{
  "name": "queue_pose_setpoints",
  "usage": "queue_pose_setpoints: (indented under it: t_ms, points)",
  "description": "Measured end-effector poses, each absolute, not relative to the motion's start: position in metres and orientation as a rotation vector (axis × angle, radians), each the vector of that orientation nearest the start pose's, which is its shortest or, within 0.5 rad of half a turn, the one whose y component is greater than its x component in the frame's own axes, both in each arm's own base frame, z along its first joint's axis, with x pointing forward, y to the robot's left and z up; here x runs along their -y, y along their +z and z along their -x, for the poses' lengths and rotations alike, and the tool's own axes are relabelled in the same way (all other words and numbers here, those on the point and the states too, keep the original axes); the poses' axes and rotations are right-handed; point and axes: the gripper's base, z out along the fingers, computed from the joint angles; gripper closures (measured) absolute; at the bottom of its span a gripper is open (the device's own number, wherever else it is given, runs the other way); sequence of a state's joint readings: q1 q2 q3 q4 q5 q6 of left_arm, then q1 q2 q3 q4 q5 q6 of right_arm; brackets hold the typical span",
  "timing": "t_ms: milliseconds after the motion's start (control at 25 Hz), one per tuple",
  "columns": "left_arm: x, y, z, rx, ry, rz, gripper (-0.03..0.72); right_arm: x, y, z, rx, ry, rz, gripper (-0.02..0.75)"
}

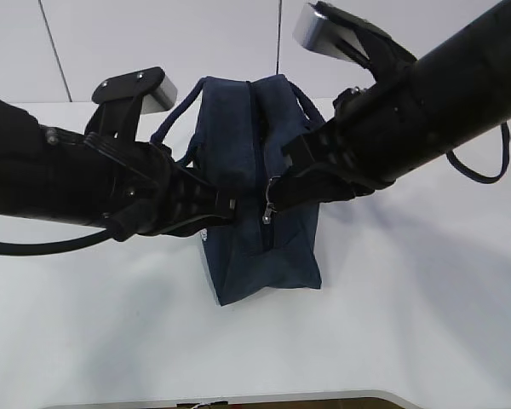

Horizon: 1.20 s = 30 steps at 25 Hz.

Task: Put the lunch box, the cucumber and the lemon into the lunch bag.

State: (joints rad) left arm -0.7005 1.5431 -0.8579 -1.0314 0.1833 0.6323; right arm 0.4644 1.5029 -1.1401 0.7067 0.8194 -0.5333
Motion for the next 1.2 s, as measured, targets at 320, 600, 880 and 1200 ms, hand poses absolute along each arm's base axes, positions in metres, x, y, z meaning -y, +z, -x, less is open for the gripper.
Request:
queue_pose_setpoints:
  t_ms: [320, 600, 880, 1200]
  points:
    - [0.217, 0.226, -0.235, -2.327, -0.739, -0.452, 0.702, -0.176, 0.296, -0.262, -2.475, 0.761, 0.745, 0.733]
    - [0.217, 0.226, -0.235, -2.327, -0.740, -0.450, 0.702, -0.175, 0.297, -0.263, -2.498, 0.765, 0.684, 0.733]
    - [0.217, 0.229, -0.237, -2.303, -0.720, -0.452, 0.702, -0.177, 0.312, -0.269, -2.461, 0.764, 0.656, 0.733]
    - [0.216, 0.230, -0.238, -2.291, -0.711, -0.457, 0.702, -0.177, 0.310, -0.271, -2.494, 0.734, 0.677, 0.733]
